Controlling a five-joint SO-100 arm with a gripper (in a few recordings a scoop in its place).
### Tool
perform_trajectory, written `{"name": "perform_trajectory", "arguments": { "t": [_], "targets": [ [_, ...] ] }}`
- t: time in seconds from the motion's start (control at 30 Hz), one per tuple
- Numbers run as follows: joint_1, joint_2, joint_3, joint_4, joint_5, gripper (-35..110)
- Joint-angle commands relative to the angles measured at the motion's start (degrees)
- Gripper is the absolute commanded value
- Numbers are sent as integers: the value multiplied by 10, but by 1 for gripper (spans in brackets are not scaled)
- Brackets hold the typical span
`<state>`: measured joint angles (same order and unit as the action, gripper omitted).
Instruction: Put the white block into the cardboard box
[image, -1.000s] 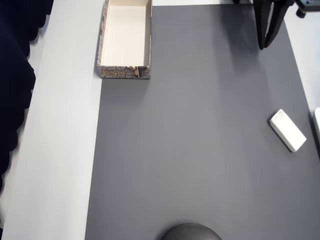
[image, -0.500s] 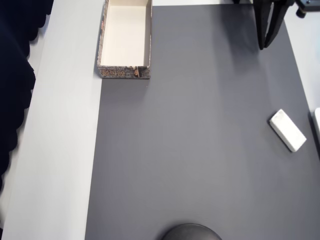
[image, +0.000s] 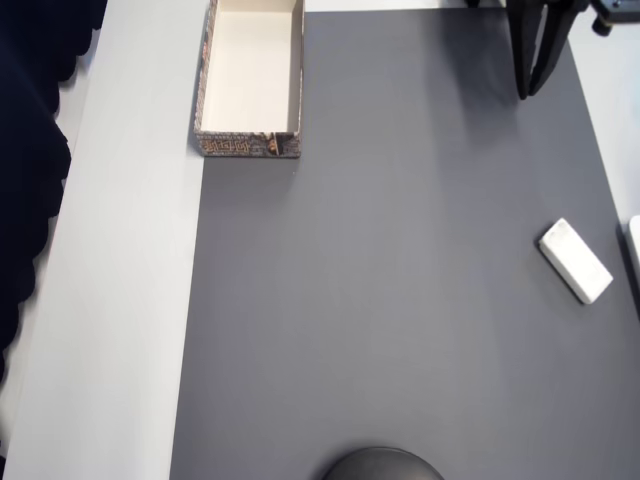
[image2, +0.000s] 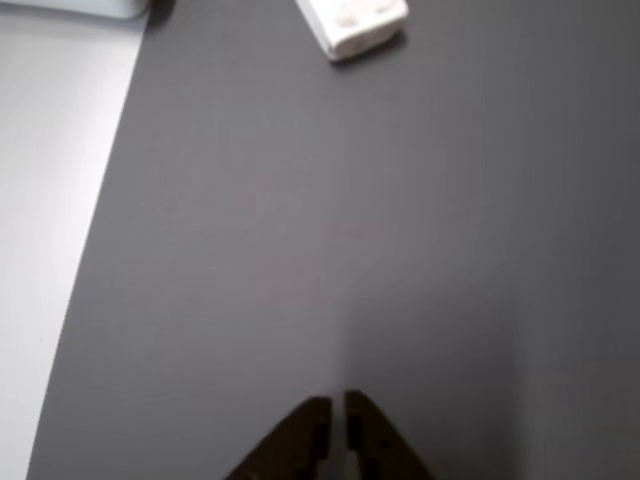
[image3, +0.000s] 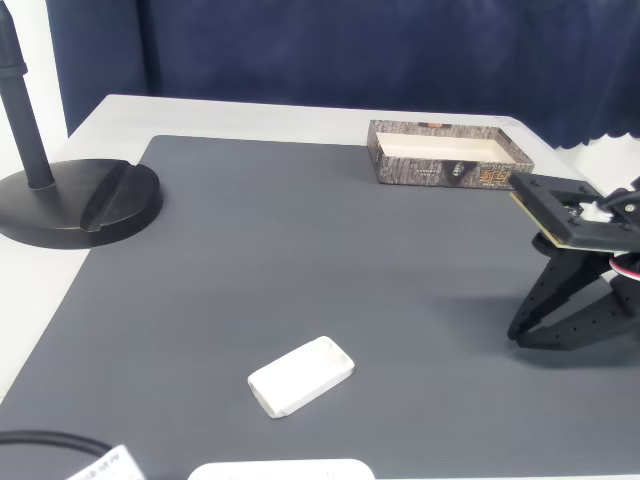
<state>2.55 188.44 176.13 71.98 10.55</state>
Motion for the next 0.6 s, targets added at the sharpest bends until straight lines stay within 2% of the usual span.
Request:
{"name": "perform_trajectory", "arguments": {
  "t": [0.0,0.47,0.57],
  "targets": [
    [4,20,11,4,3,-2],
    [2,20,11,4,4,-2],
    [2,20,11,3,-22,-2]
  ]
}}
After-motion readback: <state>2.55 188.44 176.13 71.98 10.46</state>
